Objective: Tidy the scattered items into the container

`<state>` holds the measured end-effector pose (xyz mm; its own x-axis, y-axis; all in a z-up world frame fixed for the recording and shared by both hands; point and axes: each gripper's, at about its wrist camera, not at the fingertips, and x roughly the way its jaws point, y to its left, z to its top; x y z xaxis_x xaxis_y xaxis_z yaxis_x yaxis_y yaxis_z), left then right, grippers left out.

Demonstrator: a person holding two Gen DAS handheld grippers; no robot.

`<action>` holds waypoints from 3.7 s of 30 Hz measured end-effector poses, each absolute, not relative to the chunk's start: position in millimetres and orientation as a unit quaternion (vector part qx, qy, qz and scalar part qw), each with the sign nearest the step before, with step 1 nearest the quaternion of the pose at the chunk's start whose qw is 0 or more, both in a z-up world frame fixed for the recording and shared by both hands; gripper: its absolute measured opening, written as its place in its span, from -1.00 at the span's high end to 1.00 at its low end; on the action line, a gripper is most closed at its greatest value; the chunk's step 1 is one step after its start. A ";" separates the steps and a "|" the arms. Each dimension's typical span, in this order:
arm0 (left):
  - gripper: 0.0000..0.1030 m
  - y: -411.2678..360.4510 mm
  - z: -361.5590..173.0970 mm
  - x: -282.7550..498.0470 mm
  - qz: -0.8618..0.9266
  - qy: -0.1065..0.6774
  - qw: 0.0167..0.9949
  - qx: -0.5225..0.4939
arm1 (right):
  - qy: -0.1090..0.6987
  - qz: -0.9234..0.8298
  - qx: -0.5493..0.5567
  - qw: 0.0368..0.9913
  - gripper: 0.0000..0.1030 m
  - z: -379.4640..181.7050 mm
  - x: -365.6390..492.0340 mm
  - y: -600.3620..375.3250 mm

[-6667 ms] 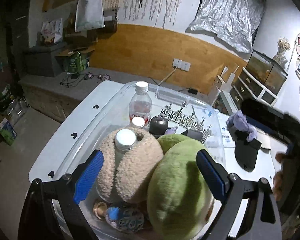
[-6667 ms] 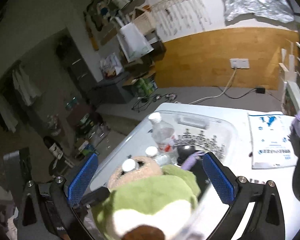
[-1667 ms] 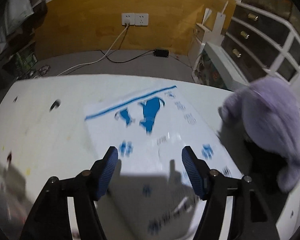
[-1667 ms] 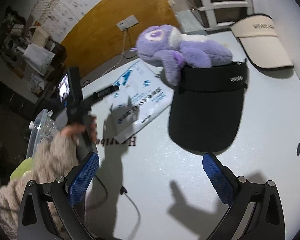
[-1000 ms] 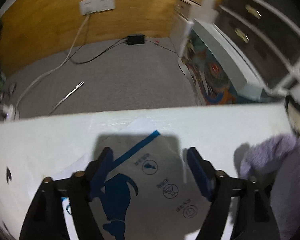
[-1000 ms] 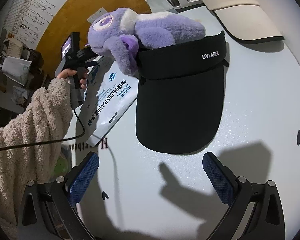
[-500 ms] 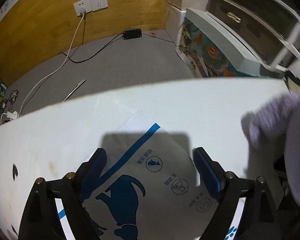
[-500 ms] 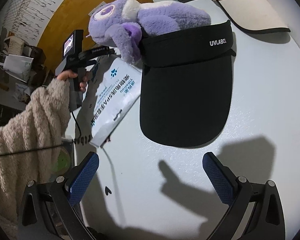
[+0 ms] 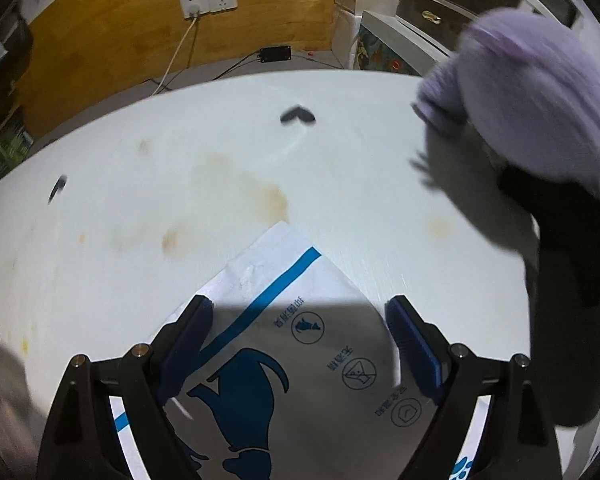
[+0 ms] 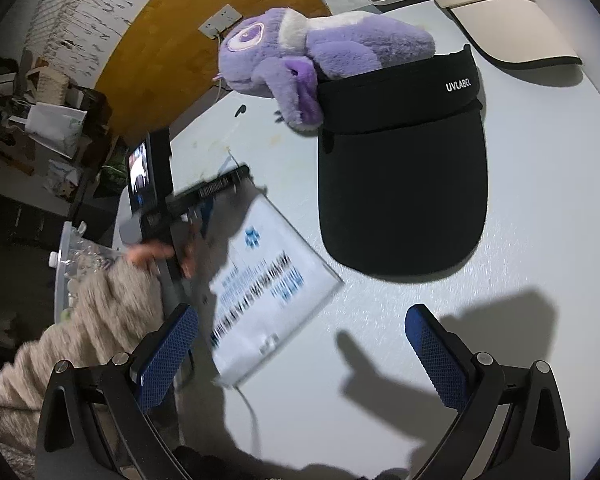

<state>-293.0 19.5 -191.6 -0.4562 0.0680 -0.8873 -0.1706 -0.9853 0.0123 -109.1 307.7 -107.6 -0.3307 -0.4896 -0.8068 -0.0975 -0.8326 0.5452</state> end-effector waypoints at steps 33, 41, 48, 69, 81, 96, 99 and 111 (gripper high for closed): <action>-0.50 -12.3 -145.4 -47.8 0.853 -0.039 0.056 -0.517 | 0.015 -0.820 0.531 0.213 -1.00 -142.5 -39.3 237.1; -0.45 -46.3 -184.4 -8.2 0.822 -0.086 -0.010 -0.563 | 0.066 -0.808 0.533 0.242 -1.00 -169.4 -37.9 196.5; -0.31 -20.2 -189.9 -3.1 0.823 -0.065 0.032 -0.563 | 0.056 -0.804 0.546 0.230 -1.00 -177.1 -34.5 201.8; -0.28 117.1 -185.5 19.1 0.766 0.025 0.278 -0.579 | -0.211 -0.810 0.545 0.052 -1.00 -165.6 30.6 379.7; -0.25 91.7 -138.5 -25.7 0.811 0.074 0.272 -0.512 | -0.337 -0.757 0.555 0.069 -1.00 -191.2 57.2 395.3; -0.24 86.4 -183.6 -76.4 0.810 0.162 0.182 -0.533 | -0.573 -0.617 0.525 0.121 -0.40 -234.1 82.4 407.9; -0.24 86.6 -185.0 -78.3 0.806 0.169 0.190 -0.534 | -0.586 -0.608 0.518 0.136 -0.40 -237.8 76.3 404.5; -0.24 87.5 -182.2 -74.3 0.807 0.179 0.198 -0.527 | -0.599 -0.578 0.532 0.155 0.54 -244.2 47.7 366.3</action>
